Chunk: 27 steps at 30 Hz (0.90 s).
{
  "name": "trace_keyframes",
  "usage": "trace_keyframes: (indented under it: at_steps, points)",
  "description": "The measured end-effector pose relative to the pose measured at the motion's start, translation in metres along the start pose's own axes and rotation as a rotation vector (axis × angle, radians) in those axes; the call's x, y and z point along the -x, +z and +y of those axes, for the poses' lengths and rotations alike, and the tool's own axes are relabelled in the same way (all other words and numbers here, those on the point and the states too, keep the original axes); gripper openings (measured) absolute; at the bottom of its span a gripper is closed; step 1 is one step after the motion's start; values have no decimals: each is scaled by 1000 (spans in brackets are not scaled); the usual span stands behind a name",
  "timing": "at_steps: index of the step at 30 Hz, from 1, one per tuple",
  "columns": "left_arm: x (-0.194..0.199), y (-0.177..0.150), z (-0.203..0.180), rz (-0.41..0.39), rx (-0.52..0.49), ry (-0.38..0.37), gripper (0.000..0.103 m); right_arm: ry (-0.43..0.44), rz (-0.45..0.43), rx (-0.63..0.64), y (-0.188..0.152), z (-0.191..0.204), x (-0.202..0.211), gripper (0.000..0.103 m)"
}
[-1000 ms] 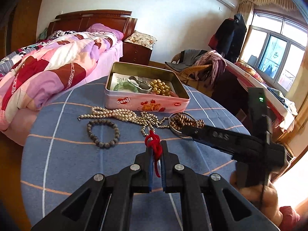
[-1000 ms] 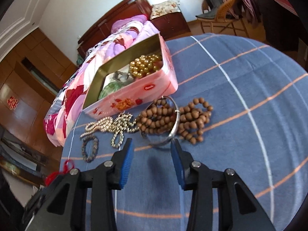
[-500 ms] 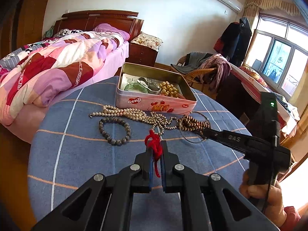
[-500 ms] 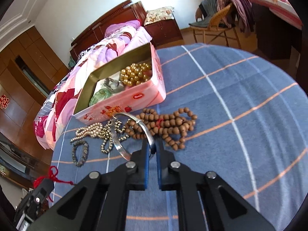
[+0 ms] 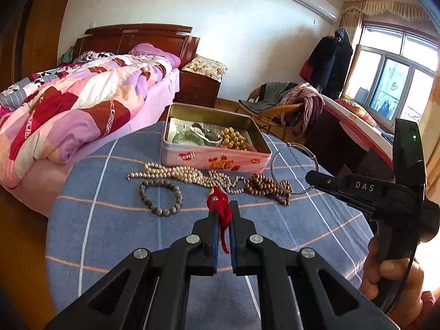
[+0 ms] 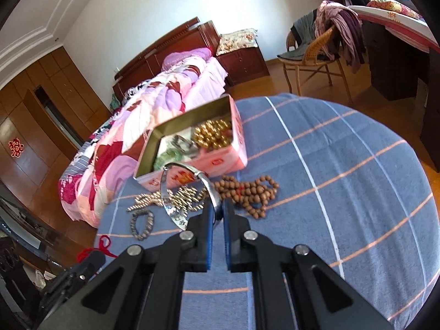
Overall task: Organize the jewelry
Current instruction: 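Lower both tools into the pink tin and open them to release the tassel and bangle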
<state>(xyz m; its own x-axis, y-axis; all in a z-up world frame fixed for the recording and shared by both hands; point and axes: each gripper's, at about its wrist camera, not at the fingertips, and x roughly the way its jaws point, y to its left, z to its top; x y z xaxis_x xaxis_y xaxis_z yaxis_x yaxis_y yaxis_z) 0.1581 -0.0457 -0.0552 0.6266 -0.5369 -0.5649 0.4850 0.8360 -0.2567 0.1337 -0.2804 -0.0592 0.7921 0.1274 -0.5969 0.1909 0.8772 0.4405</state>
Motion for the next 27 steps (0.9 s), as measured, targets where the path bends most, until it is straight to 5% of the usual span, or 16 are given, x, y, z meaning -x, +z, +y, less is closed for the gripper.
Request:
trace_keyframes:
  at_steps: [10, 20, 27]
  points:
    - [-16, 55, 6, -112, -7, -29, 5, 63, -59, -10, 45, 16, -26, 10]
    - [-75, 117, 11, -195, -30, -47, 5, 58, -61, -47, 86, 9, -85, 10]
    - [-130, 126, 25, -141, -2, -6, 5, 32, 4, -75, 90, -4, -128, 10]
